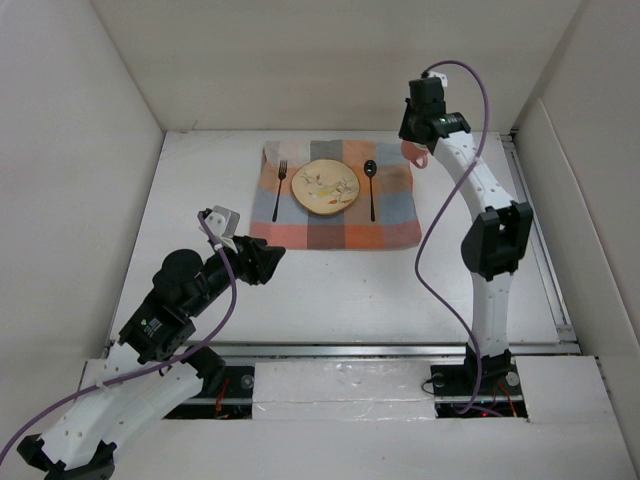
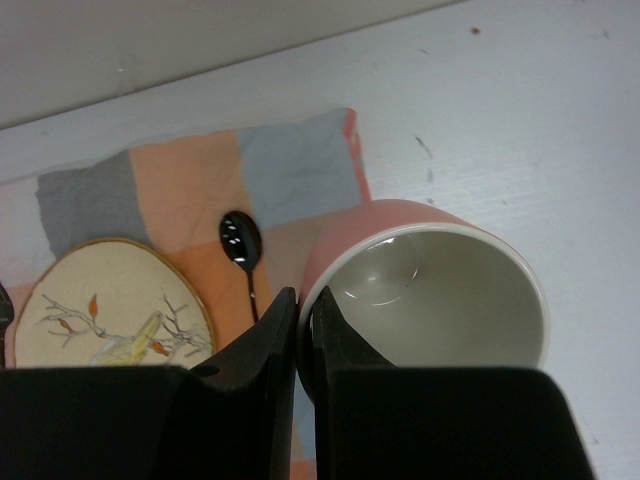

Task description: Set the dinner table for one person

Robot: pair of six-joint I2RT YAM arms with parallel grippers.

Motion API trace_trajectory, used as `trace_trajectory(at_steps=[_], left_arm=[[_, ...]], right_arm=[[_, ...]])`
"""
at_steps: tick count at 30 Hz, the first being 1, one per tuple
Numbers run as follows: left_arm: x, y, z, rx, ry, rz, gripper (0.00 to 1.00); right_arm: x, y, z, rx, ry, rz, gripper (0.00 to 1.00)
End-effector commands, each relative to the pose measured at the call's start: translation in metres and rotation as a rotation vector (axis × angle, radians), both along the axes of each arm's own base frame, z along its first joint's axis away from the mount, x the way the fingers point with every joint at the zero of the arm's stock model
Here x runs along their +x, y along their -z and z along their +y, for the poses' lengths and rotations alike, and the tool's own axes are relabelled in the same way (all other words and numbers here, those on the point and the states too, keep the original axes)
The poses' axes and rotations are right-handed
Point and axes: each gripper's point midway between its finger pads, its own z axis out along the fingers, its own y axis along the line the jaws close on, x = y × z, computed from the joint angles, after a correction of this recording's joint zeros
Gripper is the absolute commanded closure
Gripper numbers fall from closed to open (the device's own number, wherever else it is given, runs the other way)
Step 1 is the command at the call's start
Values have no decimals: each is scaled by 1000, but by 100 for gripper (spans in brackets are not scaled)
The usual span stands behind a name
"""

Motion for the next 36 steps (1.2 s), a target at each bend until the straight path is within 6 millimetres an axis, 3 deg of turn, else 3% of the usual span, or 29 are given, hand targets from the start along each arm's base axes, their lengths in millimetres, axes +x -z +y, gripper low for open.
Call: trace_trajectory(at_steps=[1, 3, 4, 5, 9, 16, 24, 25, 36], left_arm=[[5, -6, -2, -10, -4, -33, 53], [5, -6, -1, -11, -10, -32, 53], [5, -6, -1, -11, -10, -32, 53], [6, -6, -2, -8, -10, -31, 53], [7, -4, -2, -3, -14, -26, 53], [9, -4, -2, 0, -19, -23, 53], [10, -2, -1, 5, -26, -19, 53], [10, -2, -1, 5, -28, -19, 53], [12, 0, -1, 10, -34, -13, 53]], right_arm=[[22, -20, 15, -51, -34, -36, 100], [31, -18, 24, -60, -52, -36, 100], [40, 0, 25, -78, -55, -11, 100], [45, -19, 33, -65, -67, -62, 100], [61, -13, 43, -47, -94, -93, 100], [62, 17, 49, -34, -120, -39, 100], [64, 32, 57, -9, -145, -17, 100], [63, 42, 57, -12, -143, 2, 100], [74, 67, 48, -11, -132, 24, 100]])
